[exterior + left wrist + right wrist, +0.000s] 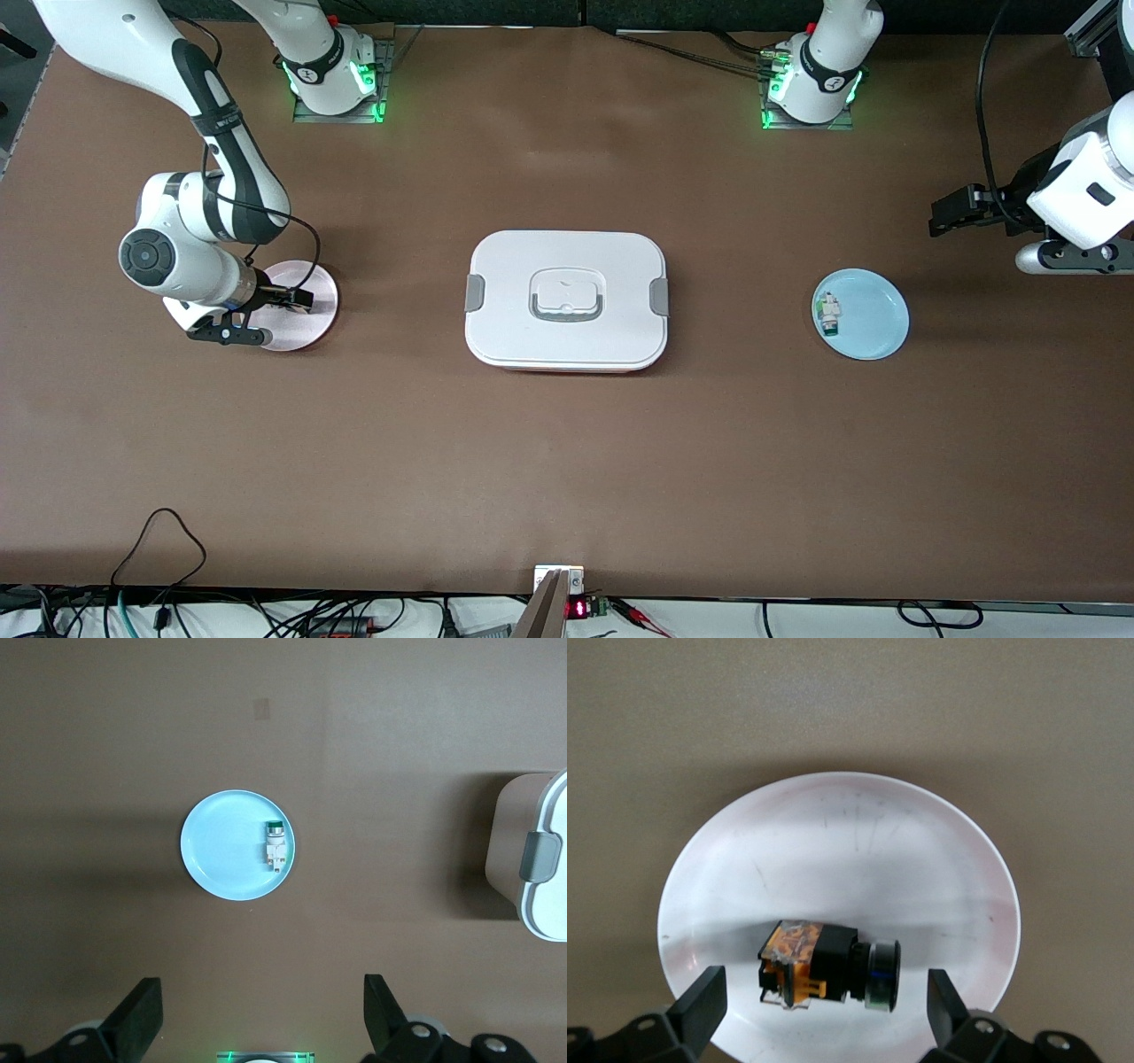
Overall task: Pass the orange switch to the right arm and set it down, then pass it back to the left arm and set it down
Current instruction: 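Grasp the orange switch on the white plate with the right gripper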
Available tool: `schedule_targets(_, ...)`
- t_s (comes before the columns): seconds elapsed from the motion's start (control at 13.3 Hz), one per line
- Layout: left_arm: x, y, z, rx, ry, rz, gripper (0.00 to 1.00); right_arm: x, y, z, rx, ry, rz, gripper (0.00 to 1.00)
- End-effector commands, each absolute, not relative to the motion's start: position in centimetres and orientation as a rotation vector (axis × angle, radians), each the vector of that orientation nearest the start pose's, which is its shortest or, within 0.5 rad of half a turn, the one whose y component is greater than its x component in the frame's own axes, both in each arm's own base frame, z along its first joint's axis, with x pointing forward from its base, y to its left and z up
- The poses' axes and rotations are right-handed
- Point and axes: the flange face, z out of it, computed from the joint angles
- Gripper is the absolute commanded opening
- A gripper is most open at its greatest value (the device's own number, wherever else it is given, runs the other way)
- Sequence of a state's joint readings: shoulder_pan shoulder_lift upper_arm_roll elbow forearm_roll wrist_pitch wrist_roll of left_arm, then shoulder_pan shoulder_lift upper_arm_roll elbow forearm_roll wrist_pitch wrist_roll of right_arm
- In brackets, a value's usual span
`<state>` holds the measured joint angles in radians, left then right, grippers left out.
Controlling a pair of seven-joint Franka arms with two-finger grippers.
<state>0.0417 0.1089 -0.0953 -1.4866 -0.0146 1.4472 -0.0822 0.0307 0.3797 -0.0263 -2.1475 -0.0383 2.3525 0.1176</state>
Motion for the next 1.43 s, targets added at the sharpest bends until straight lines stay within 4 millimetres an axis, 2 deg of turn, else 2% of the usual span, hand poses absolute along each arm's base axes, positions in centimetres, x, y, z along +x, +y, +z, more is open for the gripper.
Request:
schedule_targets(0.0, 57.0, -3.0, 60.2, -3.155, -0.024, 0.235, 1.00, 54.9, -0.2, 19.9, -3.178, 0.151, 0.264, 1.00)
schedule_targets(0.38, 57.0, -3.0, 60.2, -3.155, -0.024, 0.235, 1.00, 54.7, -0.2, 19.4, -3.179, 0.146, 0.279, 1.00)
schedule_targets(0.53, 57.0, -3.0, 60.2, -3.155, -0.024, 0.235, 1.00, 54.4, -0.1, 18.6, -3.184, 0.117, 0.304, 1.00)
schedule_targets(1.36, 57.0, -3.0, 60.2, -3.154, -0.022, 0.234, 1.00, 53.5, 0.9, 17.8, -3.203, 0.066, 0.317, 1.00)
